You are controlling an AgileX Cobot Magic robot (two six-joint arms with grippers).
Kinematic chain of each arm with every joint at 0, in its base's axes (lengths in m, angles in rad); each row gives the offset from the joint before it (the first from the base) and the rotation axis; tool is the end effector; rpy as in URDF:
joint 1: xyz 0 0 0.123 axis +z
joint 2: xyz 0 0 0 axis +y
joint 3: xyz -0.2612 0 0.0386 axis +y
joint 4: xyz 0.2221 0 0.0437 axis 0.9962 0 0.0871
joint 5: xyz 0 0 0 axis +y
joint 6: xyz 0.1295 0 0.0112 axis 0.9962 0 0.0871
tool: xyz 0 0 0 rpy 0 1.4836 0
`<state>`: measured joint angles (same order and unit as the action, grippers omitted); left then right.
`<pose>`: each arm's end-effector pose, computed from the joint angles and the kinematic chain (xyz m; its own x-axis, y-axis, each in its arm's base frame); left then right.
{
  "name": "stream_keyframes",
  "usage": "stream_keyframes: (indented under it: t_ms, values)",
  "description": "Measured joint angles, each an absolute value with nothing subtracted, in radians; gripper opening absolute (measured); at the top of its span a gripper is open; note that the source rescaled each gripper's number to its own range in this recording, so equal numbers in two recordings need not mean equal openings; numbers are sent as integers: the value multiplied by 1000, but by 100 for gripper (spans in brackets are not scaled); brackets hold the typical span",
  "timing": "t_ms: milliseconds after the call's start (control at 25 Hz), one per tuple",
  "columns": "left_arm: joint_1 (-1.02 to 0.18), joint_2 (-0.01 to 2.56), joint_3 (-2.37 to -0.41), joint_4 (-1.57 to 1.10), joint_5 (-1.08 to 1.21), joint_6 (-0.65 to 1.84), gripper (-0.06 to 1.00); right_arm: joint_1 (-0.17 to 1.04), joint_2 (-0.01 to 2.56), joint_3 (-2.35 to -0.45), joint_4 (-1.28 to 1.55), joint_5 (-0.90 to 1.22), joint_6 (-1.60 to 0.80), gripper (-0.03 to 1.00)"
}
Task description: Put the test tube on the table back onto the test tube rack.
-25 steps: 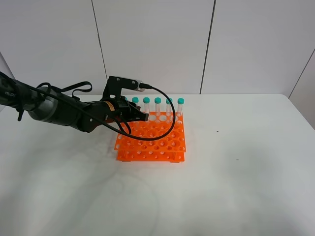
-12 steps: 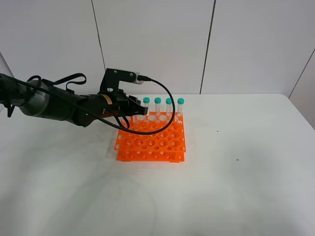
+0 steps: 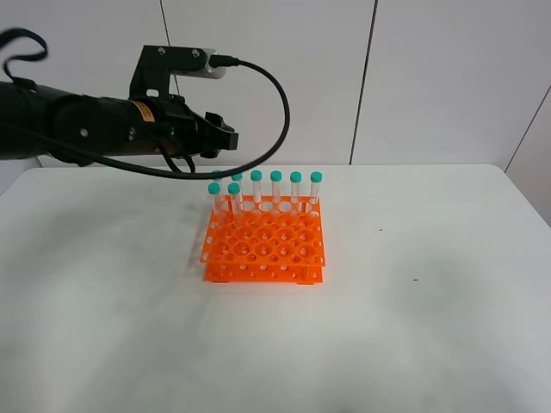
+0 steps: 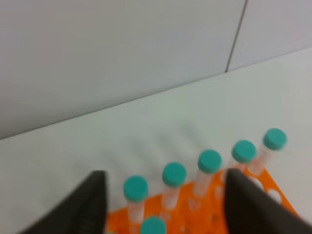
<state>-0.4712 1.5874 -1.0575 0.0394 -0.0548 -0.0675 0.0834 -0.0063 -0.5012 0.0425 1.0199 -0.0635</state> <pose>0.3357 -0.1714 0.2597 -0.3498 0.1466 -0.9253 0.4461 0.8946 -0.0269 0.0292 0.0072 0.2524 -0.4056 -0.0753 -0.9110 -0.1330 0.9909 -0.0227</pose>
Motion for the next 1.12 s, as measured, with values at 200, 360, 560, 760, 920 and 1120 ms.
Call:
stream_keyframes:
  t_ms: [200, 360, 560, 760, 920, 1120]
  values:
    - [-455, 1549, -1179, 36, 320, -74, 99, 83, -6, -501, 42, 1020, -64, 100]
    - [-376, 1594, -1323, 35, 581, -66, 100, 83, -6, -501, 42, 1020, -64, 100]
    - [-222, 1719, -1439, 35, 831, -55, 100, 83, -6, -501, 44, 1020, -64, 100]
    - [-101, 1791, -1443, 36, 970, -45, 100, 83, -6, -501, 45, 1020, -64, 100]
    - [-48, 1792, -1448, 36, 1051, -44, 100, 83, -6, -501, 45, 1020, -64, 100]
    - [-34, 1792, -1448, 37, 1176, -28, 100, 83, -6, -501, 45, 1020, -64, 100]
